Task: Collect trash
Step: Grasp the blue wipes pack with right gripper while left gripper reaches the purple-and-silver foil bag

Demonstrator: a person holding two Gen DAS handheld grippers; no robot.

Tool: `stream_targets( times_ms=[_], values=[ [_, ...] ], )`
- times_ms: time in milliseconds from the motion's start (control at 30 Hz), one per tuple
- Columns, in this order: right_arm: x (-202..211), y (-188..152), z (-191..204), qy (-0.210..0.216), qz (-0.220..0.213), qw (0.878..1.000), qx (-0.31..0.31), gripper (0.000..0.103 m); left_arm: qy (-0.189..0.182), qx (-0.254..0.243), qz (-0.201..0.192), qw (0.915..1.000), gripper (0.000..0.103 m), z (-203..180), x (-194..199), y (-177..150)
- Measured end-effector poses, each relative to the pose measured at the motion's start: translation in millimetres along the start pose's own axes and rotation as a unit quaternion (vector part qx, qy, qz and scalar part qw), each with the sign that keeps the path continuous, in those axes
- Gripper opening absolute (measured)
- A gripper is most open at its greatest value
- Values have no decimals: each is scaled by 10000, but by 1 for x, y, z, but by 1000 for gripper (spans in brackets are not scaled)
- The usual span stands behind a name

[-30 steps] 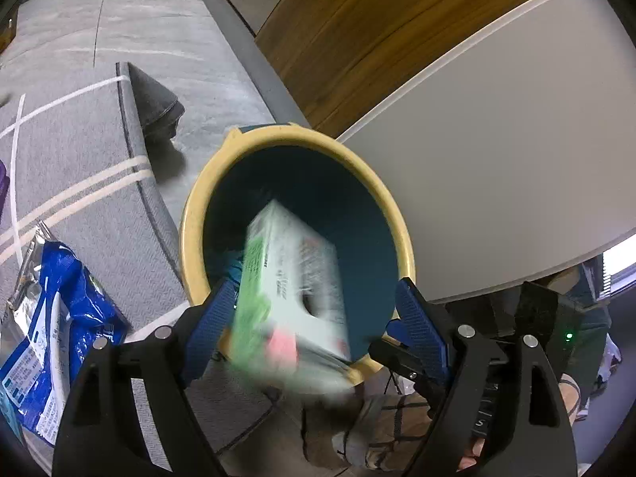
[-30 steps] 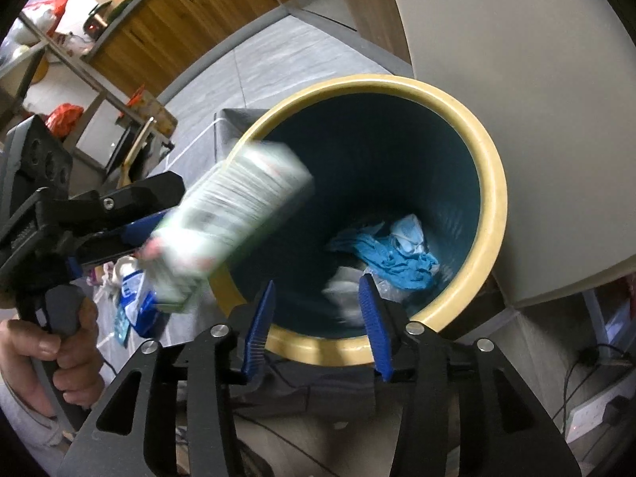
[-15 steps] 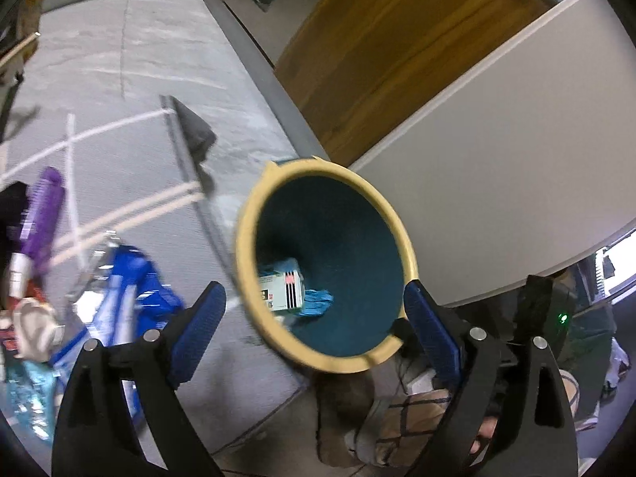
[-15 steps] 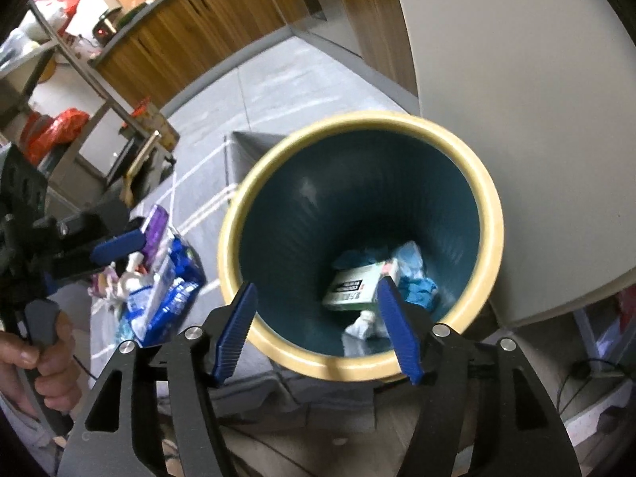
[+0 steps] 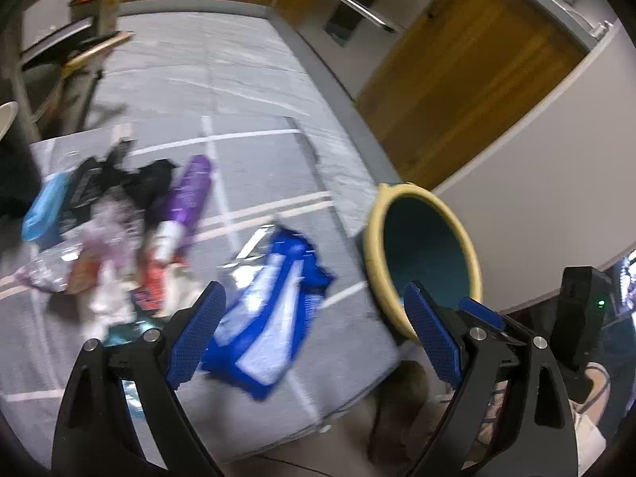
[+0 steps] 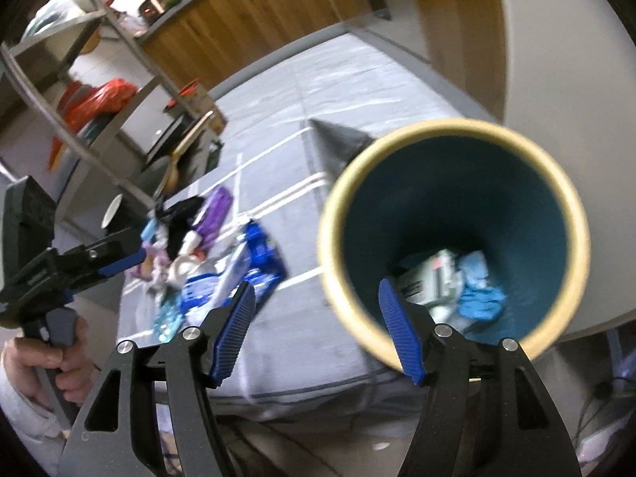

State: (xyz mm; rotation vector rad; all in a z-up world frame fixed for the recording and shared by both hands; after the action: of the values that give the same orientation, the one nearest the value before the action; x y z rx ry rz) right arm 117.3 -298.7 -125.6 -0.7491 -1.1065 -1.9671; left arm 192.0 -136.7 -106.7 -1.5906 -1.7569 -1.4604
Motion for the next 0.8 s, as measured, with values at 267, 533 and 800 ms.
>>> stream_targets(
  times_ms=[267,533,800],
  values=[
    [-31,-21,30,454,478,9976,-228,66,381,355,-237,9984,89,53,24,-3],
    [-58,-43,50,753,872,9919,-543,66,582,700,-550,9943,89,87,48,9],
    [-84,-55,55,1054,1091,9797,-1307,66,857,1191,-727,9865,89,131,63,11]
  ],
)
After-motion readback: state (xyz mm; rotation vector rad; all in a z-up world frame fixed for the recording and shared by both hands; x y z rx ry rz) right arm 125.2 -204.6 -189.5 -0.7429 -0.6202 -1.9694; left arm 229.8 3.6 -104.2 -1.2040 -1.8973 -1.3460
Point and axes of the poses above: each gripper's, at about its wrist camera, not at the fingertips, and x roughly against the way its jaws point, z to its left, y to its top, the point moved 9 cm from there along -x, roughly the way its jaws point, and after that the axes turned 1 degree about z, right-handed, at the moved point
